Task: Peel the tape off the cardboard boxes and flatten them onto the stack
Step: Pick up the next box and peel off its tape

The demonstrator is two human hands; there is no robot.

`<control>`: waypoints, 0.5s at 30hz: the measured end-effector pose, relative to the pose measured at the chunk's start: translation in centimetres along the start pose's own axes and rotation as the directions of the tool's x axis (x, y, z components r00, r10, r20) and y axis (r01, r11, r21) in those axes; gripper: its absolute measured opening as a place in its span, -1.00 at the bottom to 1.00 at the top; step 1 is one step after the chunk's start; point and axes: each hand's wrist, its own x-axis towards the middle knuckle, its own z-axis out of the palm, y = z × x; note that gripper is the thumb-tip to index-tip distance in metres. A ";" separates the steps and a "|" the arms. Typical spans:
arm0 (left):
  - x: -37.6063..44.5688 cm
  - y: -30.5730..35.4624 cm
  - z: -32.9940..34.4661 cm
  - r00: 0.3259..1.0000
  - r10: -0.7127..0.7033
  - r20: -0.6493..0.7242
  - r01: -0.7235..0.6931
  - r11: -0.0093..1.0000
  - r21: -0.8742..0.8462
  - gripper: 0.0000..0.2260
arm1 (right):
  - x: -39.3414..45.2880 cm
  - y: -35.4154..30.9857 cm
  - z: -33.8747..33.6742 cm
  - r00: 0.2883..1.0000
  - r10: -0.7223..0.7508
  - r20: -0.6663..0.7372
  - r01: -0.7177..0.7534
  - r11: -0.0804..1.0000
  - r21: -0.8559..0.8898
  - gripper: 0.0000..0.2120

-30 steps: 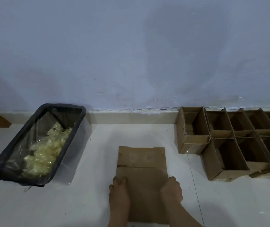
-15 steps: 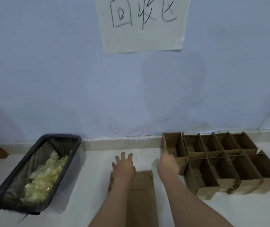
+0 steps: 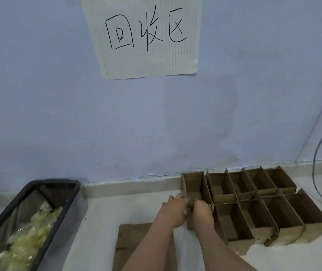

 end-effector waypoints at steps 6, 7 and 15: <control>-1.8 -0.5 -3.8 0.984 -0.054 -0.171 0.030 0.990 -0.141 -0.77 | -2.6 -5.6 -5.0 0.989 -0.096 -0.109 0.110 0.986 0.128 -0.82; -2.4 -0.8 -5.2 0.973 -0.101 -0.209 0.059 0.978 -0.200 -0.80 | -3.4 -6.5 -6.2 0.981 -0.127 -0.147 0.148 0.979 0.142 -0.83; -14.7 -0.9 -18.8 0.934 -0.162 -0.318 0.028 0.922 -0.387 -0.72 | -12.4 -12.3 -19.8 0.928 -0.301 -0.221 0.336 0.931 0.140 -0.81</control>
